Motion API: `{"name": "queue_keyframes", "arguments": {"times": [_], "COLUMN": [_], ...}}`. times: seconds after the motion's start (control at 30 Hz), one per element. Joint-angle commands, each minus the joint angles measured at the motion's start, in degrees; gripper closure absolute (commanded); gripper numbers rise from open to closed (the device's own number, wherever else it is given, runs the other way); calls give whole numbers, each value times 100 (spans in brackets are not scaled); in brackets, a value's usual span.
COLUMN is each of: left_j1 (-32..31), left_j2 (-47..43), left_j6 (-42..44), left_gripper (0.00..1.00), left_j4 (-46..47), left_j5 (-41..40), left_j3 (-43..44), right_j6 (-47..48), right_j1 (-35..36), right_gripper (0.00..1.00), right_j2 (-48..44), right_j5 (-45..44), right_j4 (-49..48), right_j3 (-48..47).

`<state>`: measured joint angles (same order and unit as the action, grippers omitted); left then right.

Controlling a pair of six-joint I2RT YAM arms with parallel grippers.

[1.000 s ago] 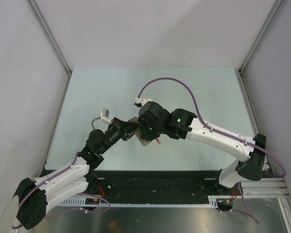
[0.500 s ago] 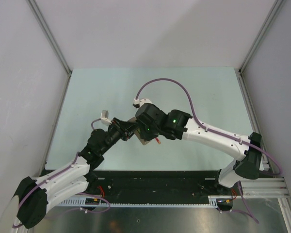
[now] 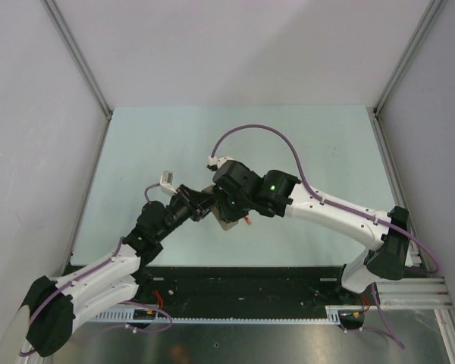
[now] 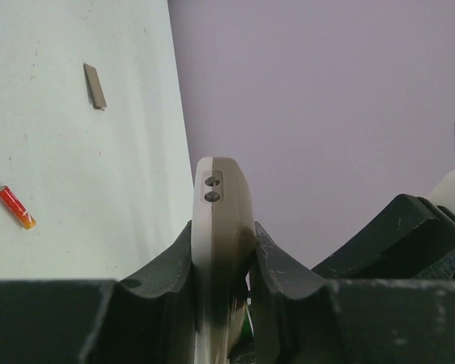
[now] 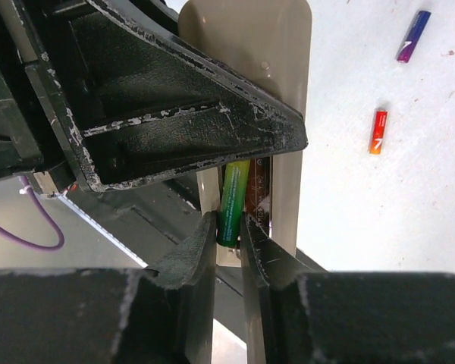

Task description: Load the batteries into the remote control

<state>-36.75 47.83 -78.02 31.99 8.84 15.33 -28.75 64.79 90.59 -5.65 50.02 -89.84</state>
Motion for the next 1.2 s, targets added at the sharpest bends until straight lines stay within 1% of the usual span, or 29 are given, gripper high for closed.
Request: {"name": "queue_keyframes", "arguments": {"times": [0.0, 0.2, 0.57, 1.0, 1.17], "left_j1": [-227, -227, -227, -210, -192], "left_j2": [-380, -354, -336, -327, -266], "left_j6": [-513, -460, -372, -363, -363], "left_gripper": [100, 100, 100, 100, 100], "left_j4": [1767, 1767, 1767, 1767, 1758], "left_j5": [707, 680, 610, 505, 513], "left_j3": [664, 655, 567, 453, 418], "right_j6": [107, 116, 194, 186, 160], "right_j1": [42, 42, 33, -55, -90], "right_gripper": [79, 78, 71, 68, 63], "right_j2": [337, 354, 346, 170, 100], "right_j5": [293, 196, -41, -173, -331], "right_j4": [-239, -54, 394, 640, 746], "right_j3": [55, -24, -297, -411, -613]}}
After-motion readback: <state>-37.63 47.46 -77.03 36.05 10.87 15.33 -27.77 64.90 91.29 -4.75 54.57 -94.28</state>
